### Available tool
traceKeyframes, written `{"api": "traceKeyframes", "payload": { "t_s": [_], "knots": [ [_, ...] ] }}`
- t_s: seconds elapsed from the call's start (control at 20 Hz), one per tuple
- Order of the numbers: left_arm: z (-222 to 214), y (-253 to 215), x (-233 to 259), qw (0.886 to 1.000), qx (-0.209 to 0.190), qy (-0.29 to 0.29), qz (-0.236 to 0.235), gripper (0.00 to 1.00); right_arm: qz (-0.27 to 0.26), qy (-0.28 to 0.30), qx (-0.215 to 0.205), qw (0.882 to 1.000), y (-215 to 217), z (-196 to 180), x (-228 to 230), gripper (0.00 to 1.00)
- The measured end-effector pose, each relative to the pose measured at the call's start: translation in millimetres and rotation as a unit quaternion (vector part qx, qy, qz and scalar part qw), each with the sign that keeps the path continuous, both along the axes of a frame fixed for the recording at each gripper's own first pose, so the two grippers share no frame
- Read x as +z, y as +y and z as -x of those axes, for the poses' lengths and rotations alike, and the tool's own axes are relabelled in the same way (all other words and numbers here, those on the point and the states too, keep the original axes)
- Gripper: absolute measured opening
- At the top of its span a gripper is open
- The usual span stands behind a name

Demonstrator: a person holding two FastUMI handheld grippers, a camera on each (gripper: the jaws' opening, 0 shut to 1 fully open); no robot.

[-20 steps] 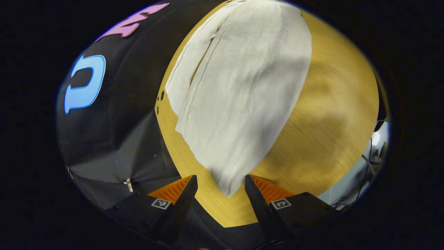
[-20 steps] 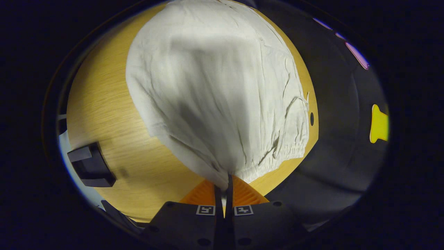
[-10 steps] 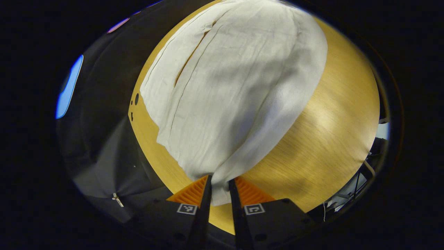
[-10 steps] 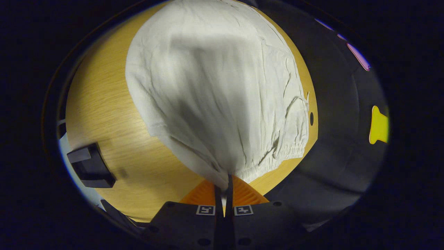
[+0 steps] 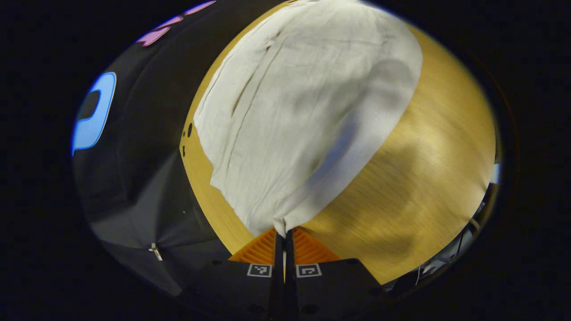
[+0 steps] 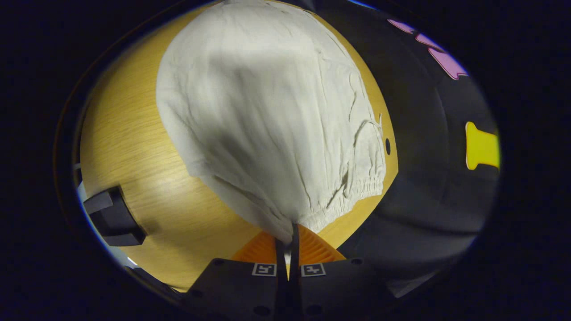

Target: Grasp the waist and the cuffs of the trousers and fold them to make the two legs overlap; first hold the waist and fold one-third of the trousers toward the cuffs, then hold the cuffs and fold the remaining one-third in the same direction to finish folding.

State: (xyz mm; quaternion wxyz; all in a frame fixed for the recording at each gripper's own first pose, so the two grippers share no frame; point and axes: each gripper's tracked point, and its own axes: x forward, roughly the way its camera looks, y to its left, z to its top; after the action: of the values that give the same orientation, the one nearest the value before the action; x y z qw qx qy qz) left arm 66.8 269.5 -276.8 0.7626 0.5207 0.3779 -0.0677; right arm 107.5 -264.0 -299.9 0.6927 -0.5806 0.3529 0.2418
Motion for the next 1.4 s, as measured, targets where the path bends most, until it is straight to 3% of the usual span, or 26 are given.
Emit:
{"api": "traceKeyframes", "payload": {
  "t_s": [0.25,0.4,0.55,0.85,1.0,1.1,1.15,1.4],
  "knots": [
    [1,-1,30,0.994,0.049,-0.085,0.044,0.05,-0.061,-0.047,-0.051,0.996,7,-9,38,0.05],
    [-1,-7,55,0.988,0.065,-0.129,0.054,0.05,-0.115,-0.098,-0.097,0.984,13,-23,74,0.05],
    [-7,-4,88,0.982,0.076,-0.165,0.056,0.05,-0.159,-0.121,-0.150,0.968,13,-41,93,0.05],
    [-66,-7,148,0.965,0.097,-0.225,0.090,0.05,-0.230,-0.152,-0.226,0.934,23,-68,142,0.05],
    [-100,-12,165,0.962,0.096,-0.234,0.102,0.05,-0.254,-0.174,-0.267,0.913,30,-69,181,0.05],
    [-127,-9,168,0.958,0.116,-0.231,0.122,0.05,-0.281,-0.180,-0.294,0.896,43,-77,202,0.05],
    [-150,-7,171,0.951,0.137,-0.235,0.145,0.05,-0.301,-0.185,-0.308,0.883,52,-82,219,0.05],
    [-222,-8,177,0.915,0.203,-0.255,0.240,0.05,-0.343,-0.192,-0.340,0.854,74,-115,254,0.05]
  ]
}}
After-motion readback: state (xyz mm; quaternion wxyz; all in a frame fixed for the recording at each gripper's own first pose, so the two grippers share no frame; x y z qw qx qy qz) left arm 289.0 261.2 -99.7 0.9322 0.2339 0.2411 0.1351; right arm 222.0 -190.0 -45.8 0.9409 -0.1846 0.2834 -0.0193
